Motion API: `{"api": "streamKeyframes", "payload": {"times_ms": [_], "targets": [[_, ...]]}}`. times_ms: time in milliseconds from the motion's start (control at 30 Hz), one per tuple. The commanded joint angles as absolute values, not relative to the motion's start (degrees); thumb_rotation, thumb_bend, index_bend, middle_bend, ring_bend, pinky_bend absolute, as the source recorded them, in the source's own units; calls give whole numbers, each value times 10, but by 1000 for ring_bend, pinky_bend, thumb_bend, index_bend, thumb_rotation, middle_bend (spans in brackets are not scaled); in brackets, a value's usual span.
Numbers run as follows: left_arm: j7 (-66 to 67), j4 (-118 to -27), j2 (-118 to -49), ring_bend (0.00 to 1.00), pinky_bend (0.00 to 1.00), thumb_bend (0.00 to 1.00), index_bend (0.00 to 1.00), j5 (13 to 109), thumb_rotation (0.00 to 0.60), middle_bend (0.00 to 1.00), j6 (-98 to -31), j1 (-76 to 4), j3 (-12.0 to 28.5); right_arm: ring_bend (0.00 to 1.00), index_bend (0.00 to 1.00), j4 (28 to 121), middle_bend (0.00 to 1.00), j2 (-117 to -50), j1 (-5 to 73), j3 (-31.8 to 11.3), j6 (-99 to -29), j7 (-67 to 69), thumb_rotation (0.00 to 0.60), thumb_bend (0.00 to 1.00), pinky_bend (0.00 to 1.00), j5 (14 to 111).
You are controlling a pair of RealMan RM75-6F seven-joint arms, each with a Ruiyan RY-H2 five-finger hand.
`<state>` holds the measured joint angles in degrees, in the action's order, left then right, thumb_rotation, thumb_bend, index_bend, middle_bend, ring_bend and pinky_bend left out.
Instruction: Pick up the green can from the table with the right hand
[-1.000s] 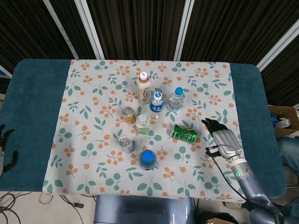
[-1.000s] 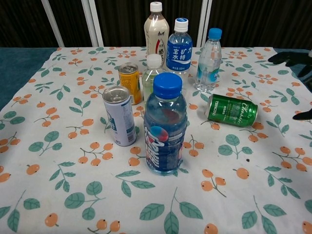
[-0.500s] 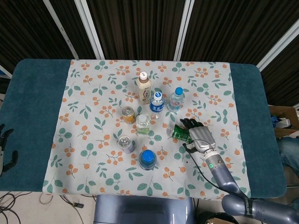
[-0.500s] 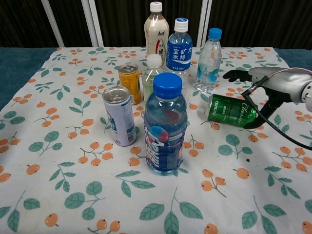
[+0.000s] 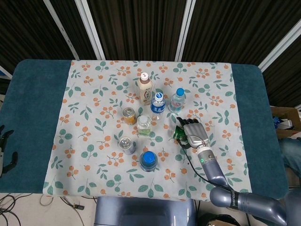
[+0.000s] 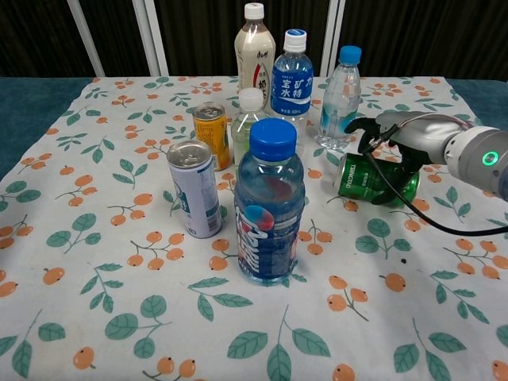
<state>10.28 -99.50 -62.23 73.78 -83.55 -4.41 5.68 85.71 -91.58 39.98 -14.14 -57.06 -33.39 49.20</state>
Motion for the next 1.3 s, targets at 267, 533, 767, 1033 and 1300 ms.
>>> {"api": "streamKeyframes", "payload": {"times_ms": [267, 533, 767, 1033, 1300], "targets": [[101, -995, -621, 37, 0, 461, 132, 736, 600, 0, -832, -45, 56, 320, 215, 836, 342, -930, 405, -129, -588, -348, 600, 192, 210, 475], [104, -995, -621, 36, 0, 461, 133, 734, 600, 0, -829, -46, 55, 366, 270, 832, 386, -936, 408, -129, -586, -335, 600, 210, 224, 470], [105, -996, -620, 37, 0, 461, 144, 731, 600, 0, -828, -46, 55, 401, 309, 811, 417, -948, 413, -132, -582, -324, 600, 233, 254, 466], [106, -997, -619, 37, 0, 461, 151, 727, 600, 0, -825, -47, 56, 460, 368, 788, 467, -958, 420, -137, -578, -315, 600, 267, 284, 461], [108, -998, -618, 37, 0, 461, 152, 725, 600, 0, -822, -49, 55, 514, 443, 799, 511, -946, 423, -132, -565, -322, 600, 298, 384, 447]]}}
